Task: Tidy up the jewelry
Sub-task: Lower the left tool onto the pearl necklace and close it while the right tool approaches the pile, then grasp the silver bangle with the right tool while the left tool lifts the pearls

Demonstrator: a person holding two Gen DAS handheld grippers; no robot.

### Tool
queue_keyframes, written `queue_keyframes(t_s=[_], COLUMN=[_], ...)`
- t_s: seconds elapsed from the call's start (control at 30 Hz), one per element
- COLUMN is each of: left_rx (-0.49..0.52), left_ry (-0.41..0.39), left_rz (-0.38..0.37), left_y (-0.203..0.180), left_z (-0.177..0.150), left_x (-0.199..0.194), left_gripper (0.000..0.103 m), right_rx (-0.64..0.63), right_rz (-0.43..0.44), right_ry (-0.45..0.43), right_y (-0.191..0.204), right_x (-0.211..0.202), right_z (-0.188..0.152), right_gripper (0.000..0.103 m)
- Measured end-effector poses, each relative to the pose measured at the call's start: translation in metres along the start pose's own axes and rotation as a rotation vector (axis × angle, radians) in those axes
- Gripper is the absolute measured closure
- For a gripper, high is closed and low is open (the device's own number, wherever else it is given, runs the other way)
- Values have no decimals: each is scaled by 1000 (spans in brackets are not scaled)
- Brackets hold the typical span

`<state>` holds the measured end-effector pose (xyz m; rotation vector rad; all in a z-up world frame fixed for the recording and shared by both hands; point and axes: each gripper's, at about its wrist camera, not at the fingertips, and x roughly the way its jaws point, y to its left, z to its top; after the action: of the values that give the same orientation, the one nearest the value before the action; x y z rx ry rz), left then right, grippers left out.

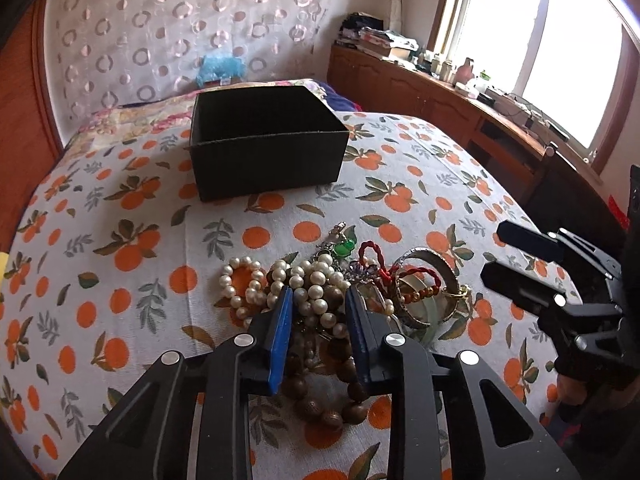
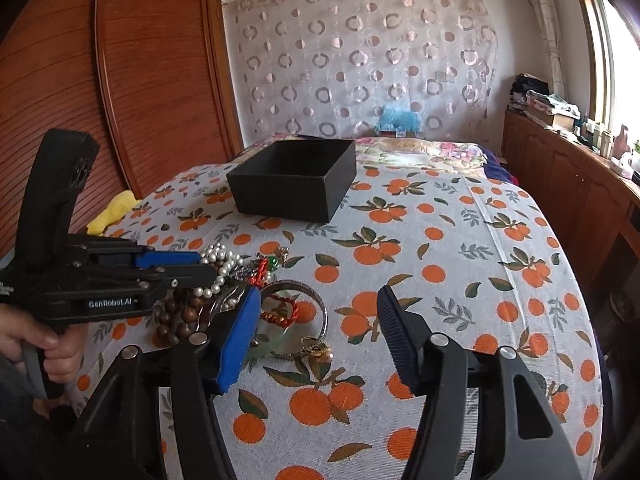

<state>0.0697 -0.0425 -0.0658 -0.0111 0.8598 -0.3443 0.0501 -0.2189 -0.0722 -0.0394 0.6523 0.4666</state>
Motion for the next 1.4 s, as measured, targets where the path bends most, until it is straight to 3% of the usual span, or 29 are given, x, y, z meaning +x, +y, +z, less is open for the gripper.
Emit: queue_keyframes(t_s=[0.07, 0.13, 0.2, 0.47, 0.73, 0.9, 1.4], left_rx=[18, 37, 49, 31, 30, 27, 70], left_ry=[-10, -35, -62, -134, -194, -213, -272], left_rz=[0, 19, 33, 30, 50, 54, 74], left_y=[-2, -5, -6, 5, 12, 13, 8], left_z=[0, 1, 2, 11, 28, 33, 62], left_x=[-3, -10, -18, -45, -65, -71, -94], left_gripper=[85, 96, 96, 96, 96, 96, 96], right_rx=[-11, -21, -27, -38, -68, -90, -153], right_rz=[4, 11, 12, 31, 92, 106, 71], right_ry=[11, 28, 47, 95, 196, 221, 140], right_y=[1, 1, -1, -11, -12, -11, -6], right_x=[3, 7, 10, 23, 48, 53, 37], right_z=[0, 0, 0, 6, 8, 9, 40], right_gripper=[40, 47, 53, 60, 79, 97, 98])
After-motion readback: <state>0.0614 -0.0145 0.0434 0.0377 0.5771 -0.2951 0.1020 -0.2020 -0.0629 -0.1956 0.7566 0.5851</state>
